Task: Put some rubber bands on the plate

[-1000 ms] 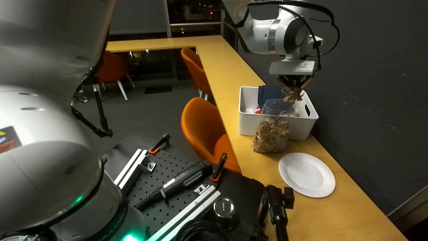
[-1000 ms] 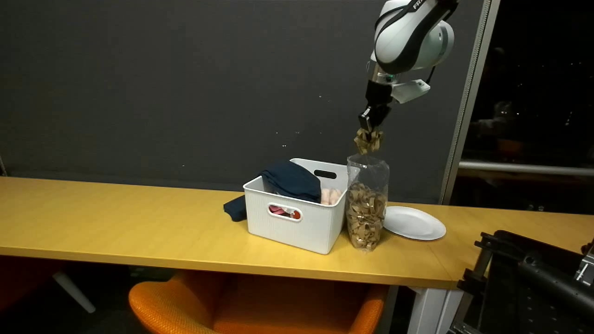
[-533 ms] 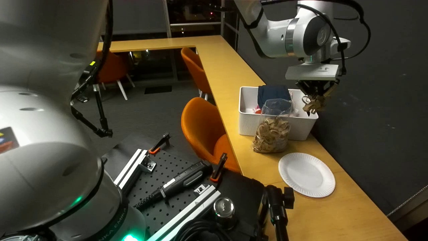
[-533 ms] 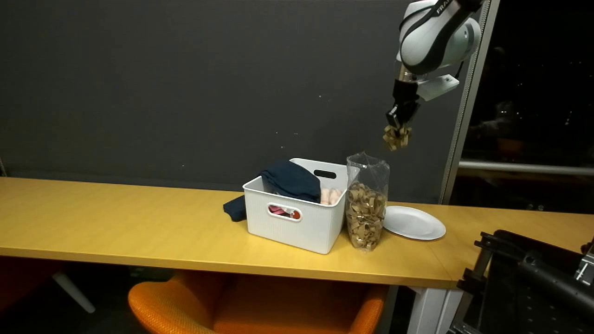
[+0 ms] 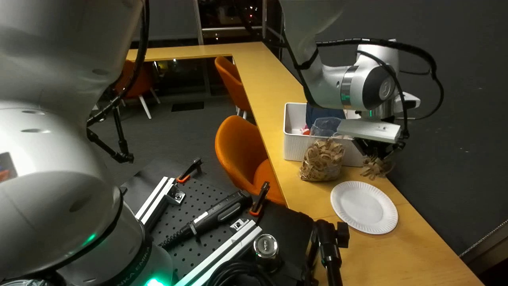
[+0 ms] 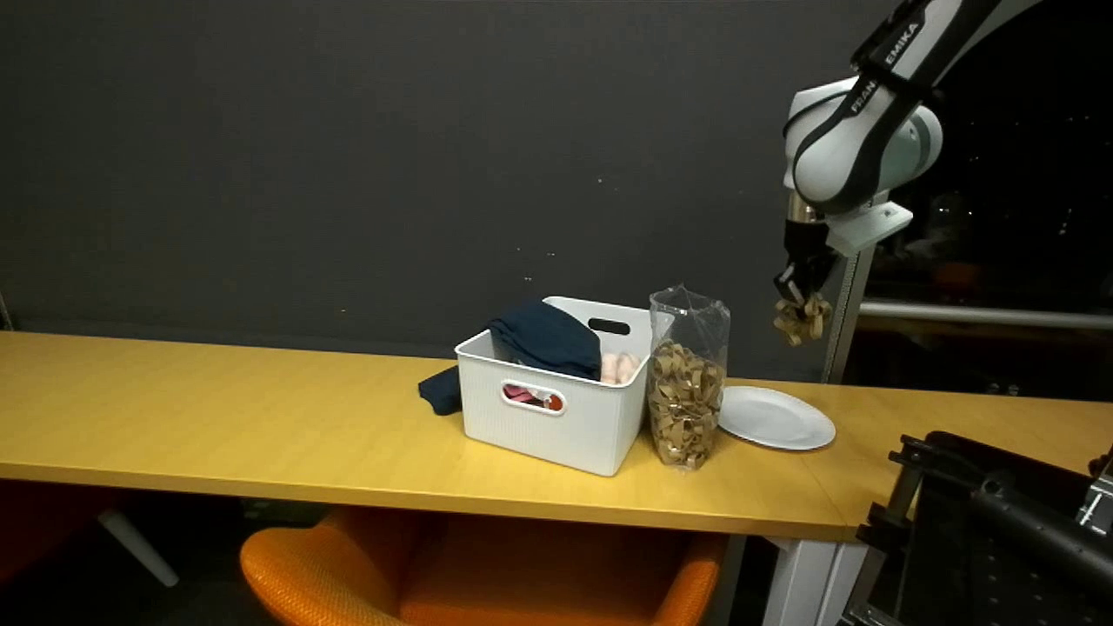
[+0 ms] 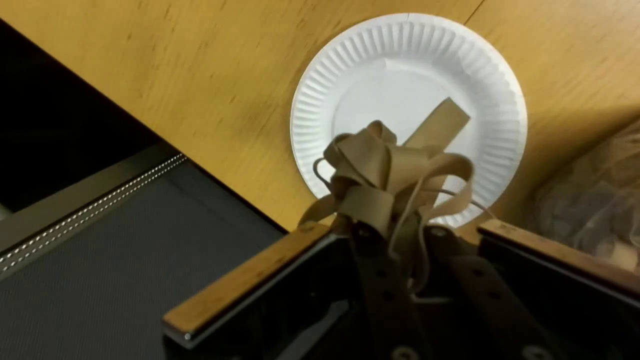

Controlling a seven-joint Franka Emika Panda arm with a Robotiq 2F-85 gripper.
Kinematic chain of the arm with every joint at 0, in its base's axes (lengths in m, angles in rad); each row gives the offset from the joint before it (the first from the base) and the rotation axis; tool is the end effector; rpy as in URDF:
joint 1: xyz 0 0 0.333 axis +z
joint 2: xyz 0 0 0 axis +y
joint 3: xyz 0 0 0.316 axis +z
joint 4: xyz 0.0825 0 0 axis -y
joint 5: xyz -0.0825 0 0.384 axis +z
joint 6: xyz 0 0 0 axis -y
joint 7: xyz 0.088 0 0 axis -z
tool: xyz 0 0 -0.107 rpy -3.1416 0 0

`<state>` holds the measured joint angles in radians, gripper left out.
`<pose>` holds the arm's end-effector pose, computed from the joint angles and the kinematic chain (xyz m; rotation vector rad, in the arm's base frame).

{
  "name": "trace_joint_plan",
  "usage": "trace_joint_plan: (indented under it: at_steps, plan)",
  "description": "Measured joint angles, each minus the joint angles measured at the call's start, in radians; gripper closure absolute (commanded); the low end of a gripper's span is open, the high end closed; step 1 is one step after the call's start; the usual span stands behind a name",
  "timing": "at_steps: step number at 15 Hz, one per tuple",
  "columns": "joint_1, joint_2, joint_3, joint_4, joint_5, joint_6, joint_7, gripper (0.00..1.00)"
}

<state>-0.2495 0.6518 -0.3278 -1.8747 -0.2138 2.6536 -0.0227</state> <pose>0.5557 -0.3390 0.1914 2.7764 -0.4102 0.0675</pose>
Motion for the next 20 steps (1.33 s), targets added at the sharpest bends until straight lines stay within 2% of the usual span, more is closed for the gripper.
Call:
trace_joint_plan:
  at_steps: [5, 12, 13, 14, 15, 16, 17, 20]
  plan:
    - [-0.029, 0.147, 0.017, 0.013, 0.019, 0.137, 0.003, 0.97]
    - [-0.032, 0.307, 0.019, 0.136, 0.048, 0.179, 0.008, 0.97]
    - [-0.032, 0.326, 0.017, 0.155, 0.050, 0.179, 0.012, 0.89]
    - [-0.032, 0.345, 0.014, 0.173, 0.053, 0.179, 0.018, 0.92]
    - [-0.032, 0.362, 0.010, 0.190, 0.057, 0.179, 0.025, 0.86]
    - [-0.031, 0.380, 0.004, 0.207, 0.058, 0.179, 0.034, 0.61]
    - [-0.029, 0.397, -0.003, 0.223, 0.060, 0.179, 0.043, 0.60]
    - [-0.025, 0.443, -0.023, 0.268, 0.060, 0.179, 0.077, 0.39]
